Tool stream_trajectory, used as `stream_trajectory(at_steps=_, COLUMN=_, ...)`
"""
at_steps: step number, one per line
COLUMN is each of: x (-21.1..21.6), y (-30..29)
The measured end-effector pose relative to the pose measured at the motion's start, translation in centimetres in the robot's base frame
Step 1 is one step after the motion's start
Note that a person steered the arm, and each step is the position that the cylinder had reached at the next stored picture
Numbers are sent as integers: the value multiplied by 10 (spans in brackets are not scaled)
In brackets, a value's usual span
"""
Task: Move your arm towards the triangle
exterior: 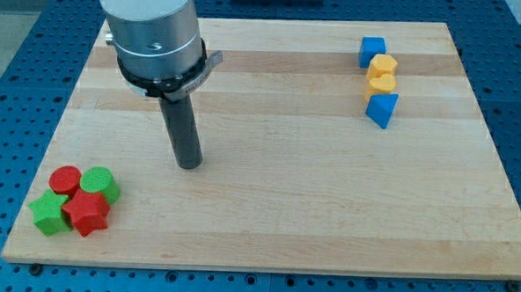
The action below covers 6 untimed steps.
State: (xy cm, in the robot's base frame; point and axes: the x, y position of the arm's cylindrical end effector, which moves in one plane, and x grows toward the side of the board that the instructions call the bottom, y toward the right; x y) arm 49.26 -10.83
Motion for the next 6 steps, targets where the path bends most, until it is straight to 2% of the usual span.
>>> stream_trajectory(at_steps=1, x=0, y=7)
stream_trajectory(at_steps=4, x=-42, y=153)
stream_trajectory(at_steps=6, x=-53, y=248)
